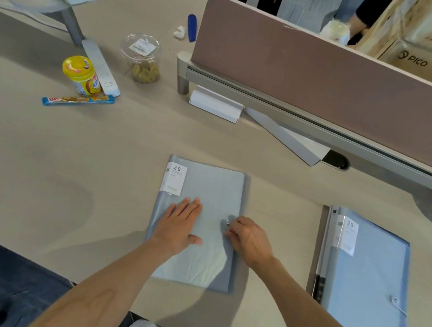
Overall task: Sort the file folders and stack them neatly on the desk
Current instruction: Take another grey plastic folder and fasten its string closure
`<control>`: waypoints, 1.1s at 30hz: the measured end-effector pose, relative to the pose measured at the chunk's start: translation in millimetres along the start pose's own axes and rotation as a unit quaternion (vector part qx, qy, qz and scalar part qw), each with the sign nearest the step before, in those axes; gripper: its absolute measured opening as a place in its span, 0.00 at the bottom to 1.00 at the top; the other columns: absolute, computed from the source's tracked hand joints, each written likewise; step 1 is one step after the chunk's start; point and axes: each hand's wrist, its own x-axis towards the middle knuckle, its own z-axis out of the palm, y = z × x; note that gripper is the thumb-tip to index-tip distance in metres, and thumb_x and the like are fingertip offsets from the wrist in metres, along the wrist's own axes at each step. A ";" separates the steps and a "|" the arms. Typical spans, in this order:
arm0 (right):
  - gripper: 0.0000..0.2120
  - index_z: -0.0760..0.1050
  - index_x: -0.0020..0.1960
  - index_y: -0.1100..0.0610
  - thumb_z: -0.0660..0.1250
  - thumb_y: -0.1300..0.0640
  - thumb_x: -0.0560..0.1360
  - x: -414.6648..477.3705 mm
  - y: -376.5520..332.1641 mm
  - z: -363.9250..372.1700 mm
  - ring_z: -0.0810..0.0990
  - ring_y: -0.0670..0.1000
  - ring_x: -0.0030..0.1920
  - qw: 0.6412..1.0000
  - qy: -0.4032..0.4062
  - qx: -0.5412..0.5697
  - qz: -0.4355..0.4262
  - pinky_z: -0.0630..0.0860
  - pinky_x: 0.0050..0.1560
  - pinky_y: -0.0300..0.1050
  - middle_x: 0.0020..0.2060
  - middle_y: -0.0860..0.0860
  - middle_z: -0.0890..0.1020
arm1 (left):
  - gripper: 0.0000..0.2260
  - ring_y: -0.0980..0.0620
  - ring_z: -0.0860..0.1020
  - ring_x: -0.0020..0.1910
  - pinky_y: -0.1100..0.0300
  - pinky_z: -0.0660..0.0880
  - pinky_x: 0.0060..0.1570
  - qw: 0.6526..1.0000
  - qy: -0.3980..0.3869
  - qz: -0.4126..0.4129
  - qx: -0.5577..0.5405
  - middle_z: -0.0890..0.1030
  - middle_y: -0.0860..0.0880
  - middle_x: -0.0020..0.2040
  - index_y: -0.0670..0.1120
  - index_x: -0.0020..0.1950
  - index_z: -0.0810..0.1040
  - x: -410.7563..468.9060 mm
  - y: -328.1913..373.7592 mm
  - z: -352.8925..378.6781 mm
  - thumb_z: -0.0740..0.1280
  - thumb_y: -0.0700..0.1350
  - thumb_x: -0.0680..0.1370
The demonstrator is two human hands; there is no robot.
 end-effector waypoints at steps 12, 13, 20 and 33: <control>0.09 0.75 0.39 0.56 0.75 0.59 0.64 -1.2 -11.3 6.5 0.77 0.57 0.34 0.982 -0.009 -0.189 -0.016 0.70 0.31 0.48 0.35 0.53 0.78 | 0.40 0.50 0.41 0.80 0.49 0.43 0.78 1.000 -0.010 0.017 0.009 0.41 0.51 0.81 0.47 0.80 0.43 1.6 -2.2 0.5 0.63 0.59 0.77; 0.08 0.74 0.39 0.56 0.73 0.58 0.66 -0.4 -11.7 5.1 0.77 0.57 0.34 0.985 -0.009 -0.175 -0.010 0.70 0.31 0.48 0.35 0.53 0.78 | 0.39 0.50 0.41 0.80 0.50 0.43 0.77 1.000 -0.010 0.021 0.004 0.42 0.51 0.81 0.47 0.80 0.45 0.3 -3.8 -2.2 0.63 0.58 0.78; 0.07 0.75 0.45 0.57 0.64 0.52 0.75 -5.9 -2.4 0.3 0.76 0.57 0.45 0.998 -0.023 -0.015 0.050 0.75 0.41 0.52 0.44 0.54 0.78 | 0.33 0.43 0.47 0.80 0.52 0.49 0.77 0.984 0.107 -0.079 -0.122 0.47 0.44 0.81 0.44 0.78 0.57 -23.8 -33.0 -13.0 0.67 0.49 0.77; 0.09 0.81 0.49 0.62 0.66 0.66 0.71 -10.1 -20.2 -4.7 0.79 0.54 0.45 0.893 0.062 0.300 0.331 0.75 0.47 0.44 0.45 0.55 0.81 | 0.34 0.42 0.73 0.64 0.47 0.71 0.65 0.903 0.104 -0.225 -0.350 0.76 0.44 0.63 0.46 0.69 0.69 -14.0 -41.2 -7.3 0.72 0.46 0.63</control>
